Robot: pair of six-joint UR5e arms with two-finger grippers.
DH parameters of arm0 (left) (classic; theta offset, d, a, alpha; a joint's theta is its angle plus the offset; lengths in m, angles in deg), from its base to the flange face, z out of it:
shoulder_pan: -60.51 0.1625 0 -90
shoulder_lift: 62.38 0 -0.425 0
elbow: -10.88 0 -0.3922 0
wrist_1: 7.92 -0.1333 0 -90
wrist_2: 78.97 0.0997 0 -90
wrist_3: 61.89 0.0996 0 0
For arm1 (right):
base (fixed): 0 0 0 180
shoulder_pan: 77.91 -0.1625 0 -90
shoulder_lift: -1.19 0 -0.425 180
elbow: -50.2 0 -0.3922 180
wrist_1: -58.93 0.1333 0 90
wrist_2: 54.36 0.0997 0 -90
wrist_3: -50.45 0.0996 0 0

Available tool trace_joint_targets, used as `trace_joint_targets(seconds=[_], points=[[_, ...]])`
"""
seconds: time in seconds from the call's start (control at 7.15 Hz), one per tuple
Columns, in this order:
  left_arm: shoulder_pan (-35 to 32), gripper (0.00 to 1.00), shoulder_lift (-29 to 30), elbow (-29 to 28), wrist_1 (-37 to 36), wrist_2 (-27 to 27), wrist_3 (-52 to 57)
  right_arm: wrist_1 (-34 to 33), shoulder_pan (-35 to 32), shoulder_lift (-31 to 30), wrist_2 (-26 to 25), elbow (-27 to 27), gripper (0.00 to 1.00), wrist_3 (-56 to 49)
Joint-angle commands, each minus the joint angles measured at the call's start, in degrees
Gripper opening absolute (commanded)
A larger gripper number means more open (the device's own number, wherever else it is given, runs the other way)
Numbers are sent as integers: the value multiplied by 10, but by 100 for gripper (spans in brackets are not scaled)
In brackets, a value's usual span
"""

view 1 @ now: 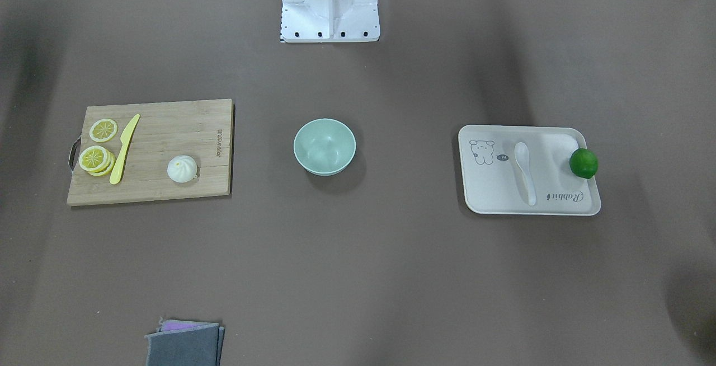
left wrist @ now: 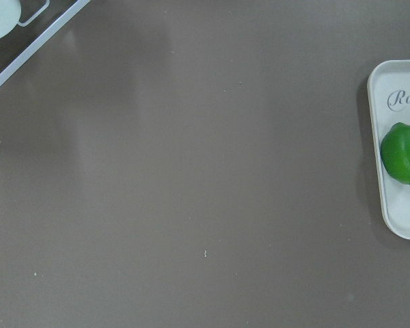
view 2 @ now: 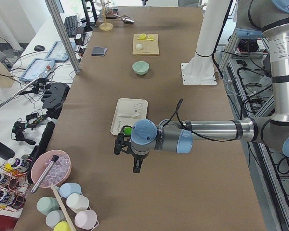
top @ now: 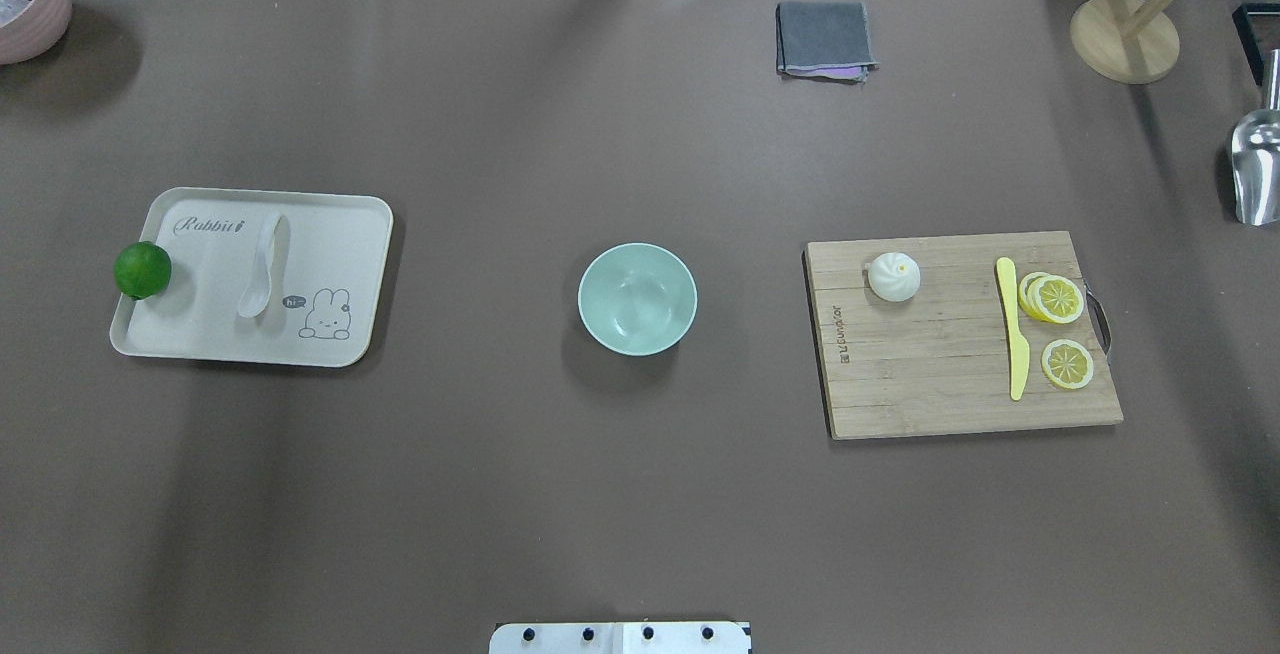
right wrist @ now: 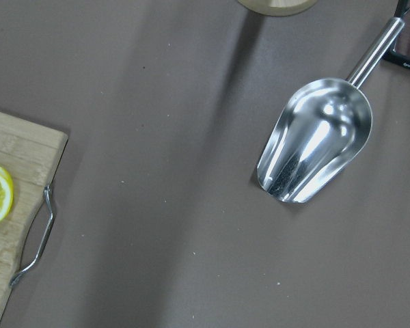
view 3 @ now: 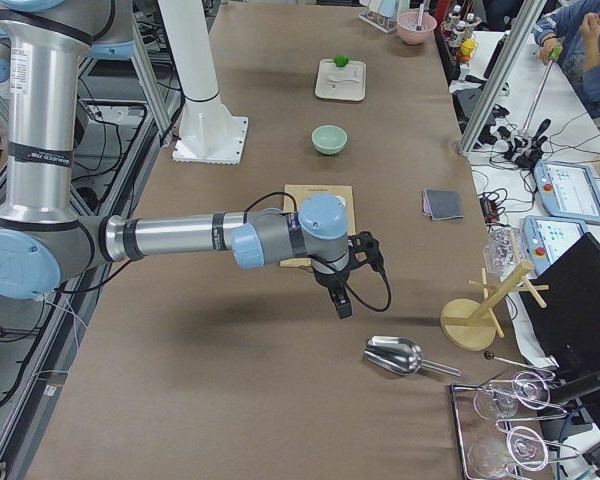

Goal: Put spoon and bun in bowl

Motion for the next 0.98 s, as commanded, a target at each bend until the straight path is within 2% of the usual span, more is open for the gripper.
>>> trace_joint_targets(seconds=[0.0,0.42,0.84], points=[[-1,99,-1,0,-1,2,-2,-30,-3,12,-4,1,100,-1],[0,99,0,0,-1,6,-1,-28,-2,0,1,22,100,-1],[1,99,8,4,-23,1,-2,-27,-2,-15,4,16,100,-1]])
